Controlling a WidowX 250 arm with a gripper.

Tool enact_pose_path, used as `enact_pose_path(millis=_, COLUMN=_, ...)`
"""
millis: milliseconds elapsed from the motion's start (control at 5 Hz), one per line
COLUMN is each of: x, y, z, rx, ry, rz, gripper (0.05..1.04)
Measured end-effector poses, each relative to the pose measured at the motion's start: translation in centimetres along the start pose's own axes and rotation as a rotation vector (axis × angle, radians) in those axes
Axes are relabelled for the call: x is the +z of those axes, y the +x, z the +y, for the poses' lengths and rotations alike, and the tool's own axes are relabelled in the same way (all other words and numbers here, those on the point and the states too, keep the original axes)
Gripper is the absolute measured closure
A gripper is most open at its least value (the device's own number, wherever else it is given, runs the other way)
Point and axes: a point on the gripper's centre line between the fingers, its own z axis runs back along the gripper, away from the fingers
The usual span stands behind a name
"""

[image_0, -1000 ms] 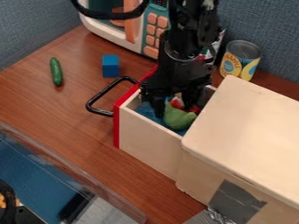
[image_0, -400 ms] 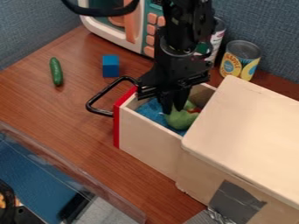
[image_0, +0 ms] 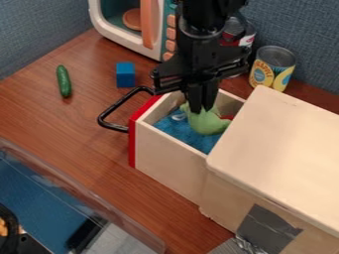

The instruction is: Take the green object out of the drawer and put it above the cucumber

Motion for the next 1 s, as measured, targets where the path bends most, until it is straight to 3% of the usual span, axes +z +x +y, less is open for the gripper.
enact_pose_path(millis=400, x=3.2, y=0.8, z=-0.1, rx=-0.030, ry=-0.049, rz=-0.029, gripper=1.017)
enact_pose_path(millis=800, x=7.1, y=6.9, z=0.9, rx=0.073, ry=-0.105, rz=-0.128, gripper=1.022)
enact_pose_path(millis=1000, x=7.0, y=10.3, z=2.4, rx=0.129, ry=-0.078, rz=-0.160, gripper=1.022)
